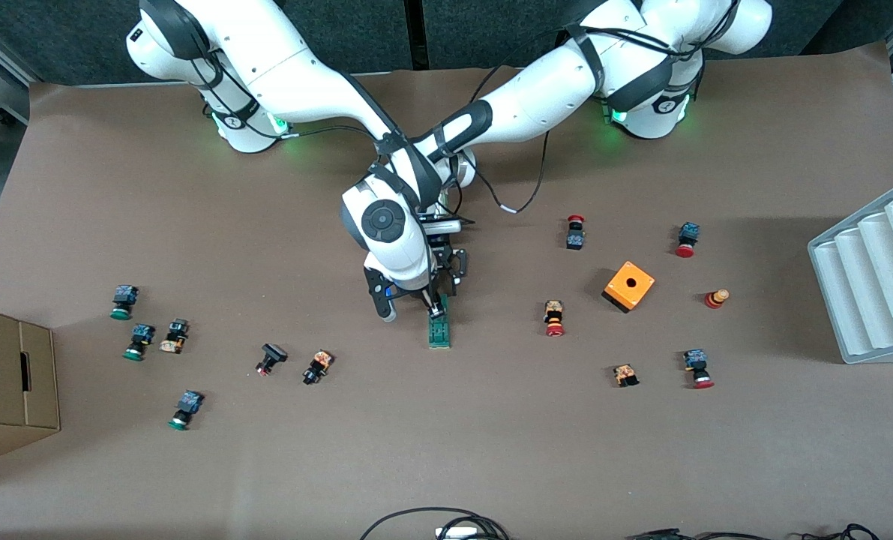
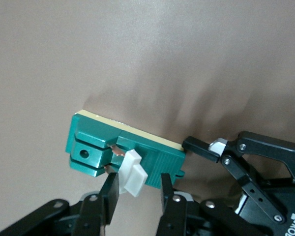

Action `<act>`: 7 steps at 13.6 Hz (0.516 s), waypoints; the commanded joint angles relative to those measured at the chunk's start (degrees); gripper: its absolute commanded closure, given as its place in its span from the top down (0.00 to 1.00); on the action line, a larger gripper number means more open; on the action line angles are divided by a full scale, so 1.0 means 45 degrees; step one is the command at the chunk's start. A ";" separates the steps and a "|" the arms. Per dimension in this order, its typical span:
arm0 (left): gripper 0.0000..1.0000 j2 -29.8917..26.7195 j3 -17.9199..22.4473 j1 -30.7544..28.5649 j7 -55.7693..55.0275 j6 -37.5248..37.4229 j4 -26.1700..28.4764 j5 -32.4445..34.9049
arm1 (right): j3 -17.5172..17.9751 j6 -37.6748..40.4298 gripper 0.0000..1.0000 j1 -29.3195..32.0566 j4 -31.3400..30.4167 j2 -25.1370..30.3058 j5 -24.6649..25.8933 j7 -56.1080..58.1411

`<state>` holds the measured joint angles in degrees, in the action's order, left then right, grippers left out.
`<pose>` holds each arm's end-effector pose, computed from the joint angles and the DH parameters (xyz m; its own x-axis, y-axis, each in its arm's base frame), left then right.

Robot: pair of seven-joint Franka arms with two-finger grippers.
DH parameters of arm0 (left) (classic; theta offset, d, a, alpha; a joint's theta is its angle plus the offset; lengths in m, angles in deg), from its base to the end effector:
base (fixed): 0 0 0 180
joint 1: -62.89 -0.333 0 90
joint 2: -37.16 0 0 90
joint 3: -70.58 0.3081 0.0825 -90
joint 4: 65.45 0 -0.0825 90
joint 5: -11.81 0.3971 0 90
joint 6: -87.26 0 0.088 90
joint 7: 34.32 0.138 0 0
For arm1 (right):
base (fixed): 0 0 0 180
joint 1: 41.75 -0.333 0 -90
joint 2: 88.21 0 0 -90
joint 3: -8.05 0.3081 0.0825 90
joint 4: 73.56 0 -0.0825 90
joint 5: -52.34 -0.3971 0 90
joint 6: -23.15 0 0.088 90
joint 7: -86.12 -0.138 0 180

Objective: Close load switch with both arms
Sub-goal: 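Swing the white handle down toward the contacts with the right gripper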

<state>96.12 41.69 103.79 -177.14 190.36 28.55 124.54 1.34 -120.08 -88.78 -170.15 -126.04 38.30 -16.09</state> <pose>0.3536 -0.5702 0.0416 0.3710 0.0679 0.9261 0.0991 -0.9945 0.0332 0.5307 0.4631 0.1866 0.3349 -0.9327 -0.1338 -0.9392 -0.3189 -0.1274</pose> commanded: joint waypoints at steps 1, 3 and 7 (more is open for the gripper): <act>0.71 0.0003 0.0091 0.0034 -0.0237 0.0000 0.0049 0.0144 | -0.0073 -0.0397 0.41 -0.0097 -0.0117 -0.0070 -0.0279 0.0097; 0.71 0.0003 0.0091 0.0034 -0.0256 0.0000 0.0049 0.0144 | -0.0073 -0.0417 0.40 -0.0097 -0.0098 -0.0089 -0.0260 0.0117; 0.71 0.0003 0.0091 0.0034 -0.0256 0.0000 0.0049 0.0144 | -0.0073 -0.0573 0.38 -0.0097 -0.0078 -0.0167 -0.0259 0.0117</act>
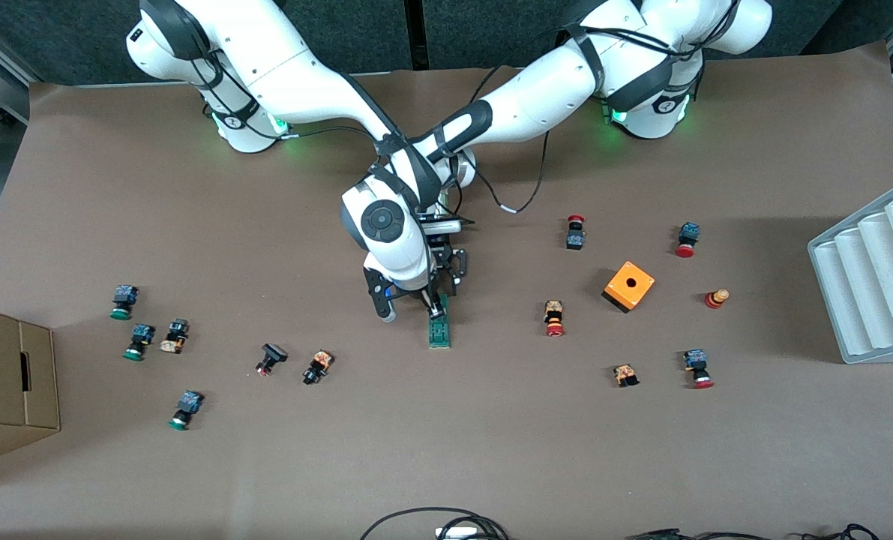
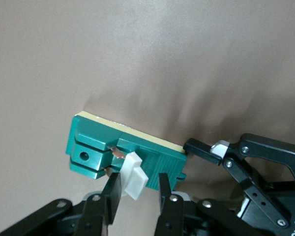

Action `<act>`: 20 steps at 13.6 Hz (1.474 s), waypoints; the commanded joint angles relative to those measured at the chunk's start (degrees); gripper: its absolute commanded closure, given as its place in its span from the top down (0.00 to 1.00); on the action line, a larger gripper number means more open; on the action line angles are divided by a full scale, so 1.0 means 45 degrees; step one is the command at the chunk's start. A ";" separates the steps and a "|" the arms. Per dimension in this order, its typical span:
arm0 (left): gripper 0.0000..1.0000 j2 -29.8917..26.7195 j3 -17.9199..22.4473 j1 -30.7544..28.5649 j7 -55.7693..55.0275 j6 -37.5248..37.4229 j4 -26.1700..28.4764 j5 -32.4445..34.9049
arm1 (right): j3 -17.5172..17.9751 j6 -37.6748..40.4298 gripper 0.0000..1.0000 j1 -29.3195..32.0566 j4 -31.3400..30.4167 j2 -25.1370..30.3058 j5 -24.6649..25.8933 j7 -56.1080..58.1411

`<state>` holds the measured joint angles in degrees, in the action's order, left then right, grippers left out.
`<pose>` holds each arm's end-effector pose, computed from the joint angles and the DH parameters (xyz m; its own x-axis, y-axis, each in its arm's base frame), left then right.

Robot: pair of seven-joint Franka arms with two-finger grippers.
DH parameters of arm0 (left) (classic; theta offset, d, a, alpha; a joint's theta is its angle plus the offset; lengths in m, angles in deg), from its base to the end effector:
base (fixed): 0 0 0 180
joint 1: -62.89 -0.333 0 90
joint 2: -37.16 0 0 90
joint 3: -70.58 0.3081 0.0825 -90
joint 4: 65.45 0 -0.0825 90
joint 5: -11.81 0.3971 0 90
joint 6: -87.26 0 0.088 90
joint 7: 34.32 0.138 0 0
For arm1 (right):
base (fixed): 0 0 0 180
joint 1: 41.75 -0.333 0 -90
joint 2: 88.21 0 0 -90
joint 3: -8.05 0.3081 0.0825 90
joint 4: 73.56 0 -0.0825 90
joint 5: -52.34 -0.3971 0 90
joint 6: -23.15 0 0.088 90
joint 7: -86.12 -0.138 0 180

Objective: Close load switch with both arms
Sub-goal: 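Swing the white handle down toward the contacts with the right gripper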

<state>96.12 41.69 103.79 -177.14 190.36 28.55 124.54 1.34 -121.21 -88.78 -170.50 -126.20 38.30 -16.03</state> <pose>0.3536 -0.5702 0.0416 0.3710 0.0679 0.9261 0.0991 -0.9945 0.0332 0.5312 0.4623 0.1840 0.3349 -0.9326 -0.1343 -0.9382 -0.3170 -0.1385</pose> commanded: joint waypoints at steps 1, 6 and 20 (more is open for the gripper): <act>0.71 0.0003 0.0091 0.0034 -0.0256 0.0000 0.0049 0.0144 | -0.0053 -0.0322 0.38 -0.0078 0.0040 -0.0131 -0.0259 0.0103; 0.71 0.0003 0.0091 0.0034 -0.0256 0.0000 0.0049 0.0144 | -0.0072 -0.0303 0.30 0.0039 0.0138 -0.0112 -0.0298 0.0084; 0.71 -0.0016 0.0091 0.0034 -0.0256 0.0000 0.0049 0.0144 | -0.0014 -0.0186 0.17 0.0449 0.0528 -0.0112 -0.0357 0.0083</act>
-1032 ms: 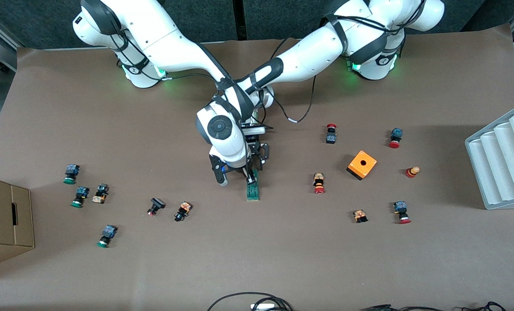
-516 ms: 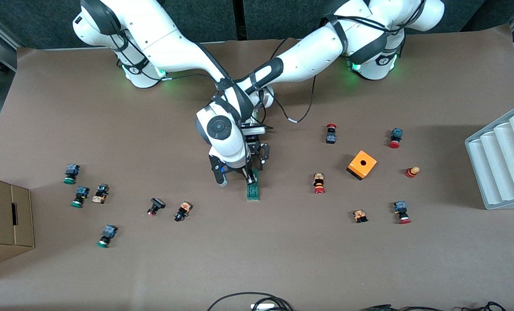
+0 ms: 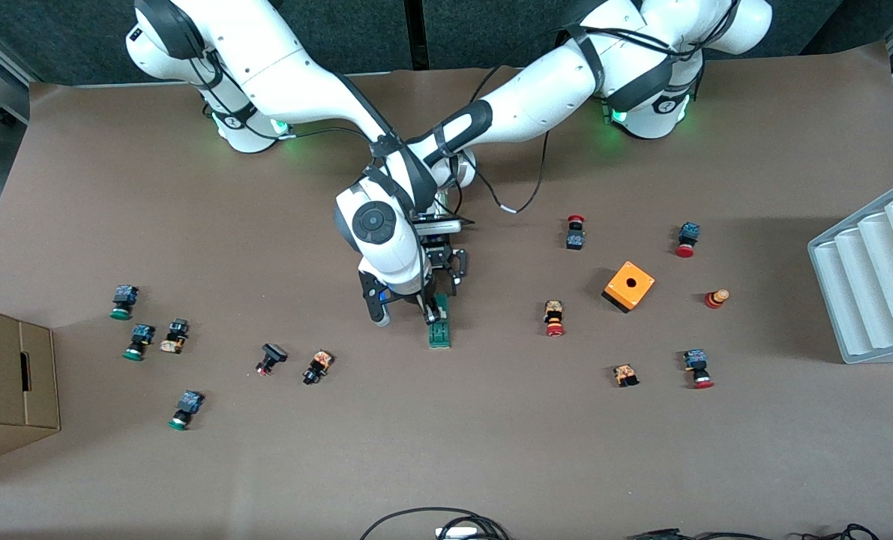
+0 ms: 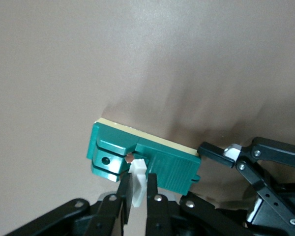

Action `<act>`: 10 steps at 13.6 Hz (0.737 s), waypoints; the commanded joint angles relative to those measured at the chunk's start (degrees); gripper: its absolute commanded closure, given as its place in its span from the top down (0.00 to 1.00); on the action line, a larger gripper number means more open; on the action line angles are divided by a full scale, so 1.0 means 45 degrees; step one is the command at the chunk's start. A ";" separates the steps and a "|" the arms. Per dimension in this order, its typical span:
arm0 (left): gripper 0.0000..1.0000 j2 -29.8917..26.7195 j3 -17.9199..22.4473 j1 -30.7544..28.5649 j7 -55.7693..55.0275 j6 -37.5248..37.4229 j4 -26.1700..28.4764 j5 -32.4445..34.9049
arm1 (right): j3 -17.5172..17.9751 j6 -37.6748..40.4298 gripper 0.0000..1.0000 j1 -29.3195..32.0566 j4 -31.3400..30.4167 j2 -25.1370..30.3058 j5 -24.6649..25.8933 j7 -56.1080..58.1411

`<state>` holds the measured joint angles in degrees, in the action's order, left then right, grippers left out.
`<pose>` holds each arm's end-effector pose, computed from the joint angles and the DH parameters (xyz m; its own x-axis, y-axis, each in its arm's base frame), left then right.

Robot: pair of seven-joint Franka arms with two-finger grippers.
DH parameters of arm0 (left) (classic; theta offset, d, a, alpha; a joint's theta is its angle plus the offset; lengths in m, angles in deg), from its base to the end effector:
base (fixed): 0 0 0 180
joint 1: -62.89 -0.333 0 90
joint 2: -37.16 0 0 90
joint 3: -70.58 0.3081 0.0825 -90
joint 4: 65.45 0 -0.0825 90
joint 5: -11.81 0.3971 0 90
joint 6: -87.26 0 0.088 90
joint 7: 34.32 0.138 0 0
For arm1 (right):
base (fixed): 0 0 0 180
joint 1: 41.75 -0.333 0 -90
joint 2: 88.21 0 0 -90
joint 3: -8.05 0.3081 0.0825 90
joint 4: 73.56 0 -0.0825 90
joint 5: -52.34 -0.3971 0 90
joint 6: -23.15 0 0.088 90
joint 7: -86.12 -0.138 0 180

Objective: Close load switch with both arms
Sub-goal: 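Swing the white handle down toward the contacts with the right gripper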

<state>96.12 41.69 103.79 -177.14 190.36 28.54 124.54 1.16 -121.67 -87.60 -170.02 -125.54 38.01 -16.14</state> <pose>0.3537 -0.5703 0.0417 0.3710 0.0680 0.9262 0.0992 -0.9945 0.0333 0.5459 0.4534 0.1970 0.3109 -0.9391 -0.1463 -0.9439 -0.2870 -0.1632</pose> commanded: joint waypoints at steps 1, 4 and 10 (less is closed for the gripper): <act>0.71 0.0003 0.0091 0.0034 -0.0256 0.0000 0.0049 0.0144 | 0.0026 -0.0063 0.17 0.0227 0.0518 -0.0259 -0.0311 0.0089; 0.71 -0.0035 0.0091 0.0034 -0.0256 0.0000 0.0030 0.0144 | 0.0240 -0.0063 0.17 0.0499 0.0714 -0.0357 -0.0291 0.0089; 0.71 0.0003 0.0091 0.0034 -0.0256 0.0000 0.0049 0.0144 | 0.0417 -0.0063 0.17 0.0715 0.1280 -0.0708 -0.0311 0.0050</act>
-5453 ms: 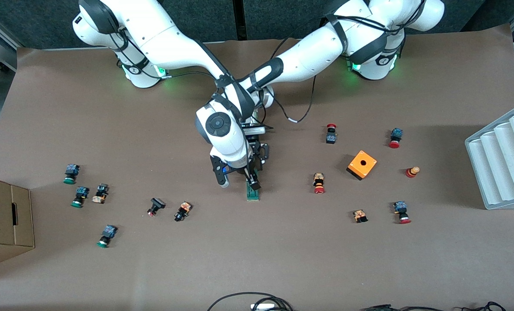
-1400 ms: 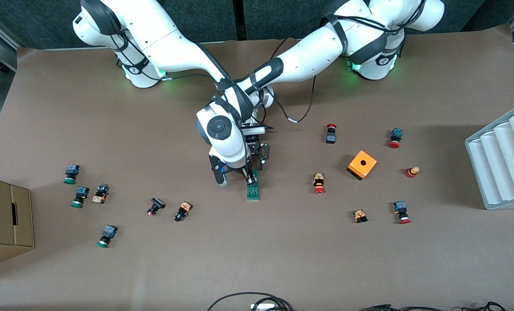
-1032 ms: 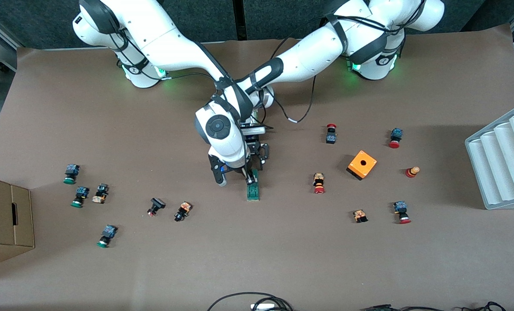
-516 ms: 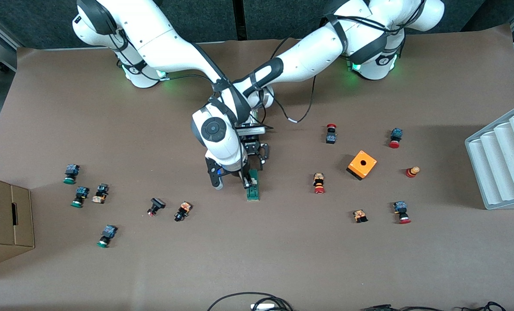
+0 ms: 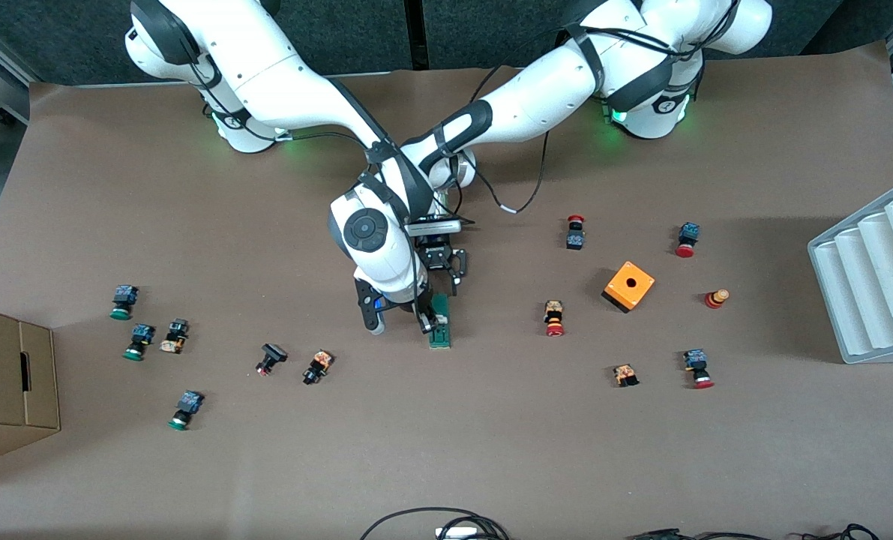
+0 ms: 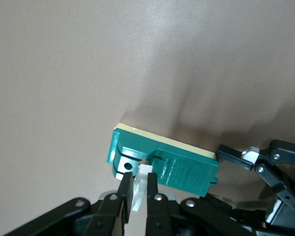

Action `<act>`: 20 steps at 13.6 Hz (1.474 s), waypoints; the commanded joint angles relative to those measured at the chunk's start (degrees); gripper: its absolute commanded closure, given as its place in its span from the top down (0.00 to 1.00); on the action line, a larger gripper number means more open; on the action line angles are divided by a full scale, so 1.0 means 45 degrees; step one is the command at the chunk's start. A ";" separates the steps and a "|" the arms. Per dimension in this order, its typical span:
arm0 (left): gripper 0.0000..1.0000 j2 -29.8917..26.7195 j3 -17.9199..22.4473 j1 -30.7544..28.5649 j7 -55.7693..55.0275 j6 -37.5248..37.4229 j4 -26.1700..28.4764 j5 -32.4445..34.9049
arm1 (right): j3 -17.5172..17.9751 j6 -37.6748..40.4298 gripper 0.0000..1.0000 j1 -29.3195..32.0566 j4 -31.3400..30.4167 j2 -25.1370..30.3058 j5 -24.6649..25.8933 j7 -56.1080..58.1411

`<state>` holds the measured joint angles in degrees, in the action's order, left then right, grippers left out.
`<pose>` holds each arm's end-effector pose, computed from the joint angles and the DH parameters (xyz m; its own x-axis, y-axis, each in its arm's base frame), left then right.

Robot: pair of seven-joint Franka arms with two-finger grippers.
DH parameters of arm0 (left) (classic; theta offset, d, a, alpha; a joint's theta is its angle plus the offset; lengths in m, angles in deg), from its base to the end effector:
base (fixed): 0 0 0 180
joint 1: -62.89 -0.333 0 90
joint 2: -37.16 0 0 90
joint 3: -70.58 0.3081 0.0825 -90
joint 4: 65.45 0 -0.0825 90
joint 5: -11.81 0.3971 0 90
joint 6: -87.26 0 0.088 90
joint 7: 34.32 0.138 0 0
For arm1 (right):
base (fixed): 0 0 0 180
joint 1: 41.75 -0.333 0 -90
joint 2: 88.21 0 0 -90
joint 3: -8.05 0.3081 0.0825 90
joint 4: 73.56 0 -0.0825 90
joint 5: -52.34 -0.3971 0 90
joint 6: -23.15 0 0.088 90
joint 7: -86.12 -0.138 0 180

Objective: Close load switch with both arms
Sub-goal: 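Swing the white handle down toward the contacts with the right gripper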

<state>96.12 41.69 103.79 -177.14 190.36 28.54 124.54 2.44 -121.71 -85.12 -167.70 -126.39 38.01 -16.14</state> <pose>0.3537 -0.5703 0.0417 0.3710 0.0680 0.9262 0.0992 -0.9945 0.0333 0.5642 0.4485 0.2042 0.2910 -0.9421 -0.1668 -0.9482 -0.2609 -0.1811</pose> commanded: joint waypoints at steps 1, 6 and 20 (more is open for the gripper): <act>0.71 0.0004 0.0091 0.0034 -0.0255 0.0000 0.0050 0.0144 | 0.0132 -0.0055 0.17 0.0184 0.0901 -0.0577 -0.0311 0.0030; 0.71 -0.0016 0.0091 0.0034 -0.0236 0.0000 0.0050 0.0144 | 0.0347 -0.0055 0.17 0.0437 0.1097 -0.0772 -0.0291 0.0049; 0.71 -0.0016 0.0091 0.0015 -0.0216 0.0000 0.0050 0.0144 | 0.0328 -0.0094 0.37 0.0711 0.1780 -0.1339 -0.0272 0.0089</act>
<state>96.12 41.69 103.79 -177.14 190.36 28.54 124.54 3.30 -121.88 -82.67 -161.93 -130.34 38.01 -16.13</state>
